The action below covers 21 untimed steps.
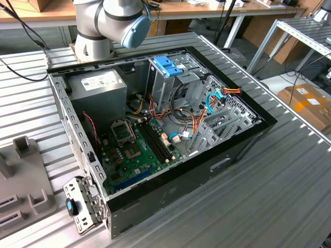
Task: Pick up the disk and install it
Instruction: 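Pick up the disk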
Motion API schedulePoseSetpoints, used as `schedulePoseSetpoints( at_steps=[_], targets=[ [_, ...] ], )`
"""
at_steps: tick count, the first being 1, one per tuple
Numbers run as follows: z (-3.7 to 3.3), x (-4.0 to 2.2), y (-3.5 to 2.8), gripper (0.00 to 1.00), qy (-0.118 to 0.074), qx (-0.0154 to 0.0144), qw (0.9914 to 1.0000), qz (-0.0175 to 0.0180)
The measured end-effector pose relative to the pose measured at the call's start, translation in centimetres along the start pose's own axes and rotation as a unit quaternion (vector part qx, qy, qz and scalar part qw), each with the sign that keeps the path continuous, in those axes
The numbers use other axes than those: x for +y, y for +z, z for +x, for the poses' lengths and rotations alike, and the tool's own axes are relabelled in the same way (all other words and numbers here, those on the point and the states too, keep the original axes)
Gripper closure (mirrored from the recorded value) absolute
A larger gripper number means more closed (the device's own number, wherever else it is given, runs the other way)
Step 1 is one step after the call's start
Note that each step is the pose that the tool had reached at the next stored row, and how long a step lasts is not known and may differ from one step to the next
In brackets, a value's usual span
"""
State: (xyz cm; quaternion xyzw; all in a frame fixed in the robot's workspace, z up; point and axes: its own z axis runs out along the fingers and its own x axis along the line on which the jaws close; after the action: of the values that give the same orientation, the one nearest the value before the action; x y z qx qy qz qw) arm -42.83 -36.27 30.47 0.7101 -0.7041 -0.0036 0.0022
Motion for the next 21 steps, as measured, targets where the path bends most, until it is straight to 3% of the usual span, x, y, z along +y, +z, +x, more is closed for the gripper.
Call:
schedulePoseSetpoints(
  at_steps=[10, 21],
  targets=[
    [-0.02, 0.0, -0.07, 0.65, 0.0, 0.0, 1.0, 0.0001],
    [-0.03, 0.01, -1.11, 0.65, 0.0, 0.0, 1.0, 0.0]
  ],
)
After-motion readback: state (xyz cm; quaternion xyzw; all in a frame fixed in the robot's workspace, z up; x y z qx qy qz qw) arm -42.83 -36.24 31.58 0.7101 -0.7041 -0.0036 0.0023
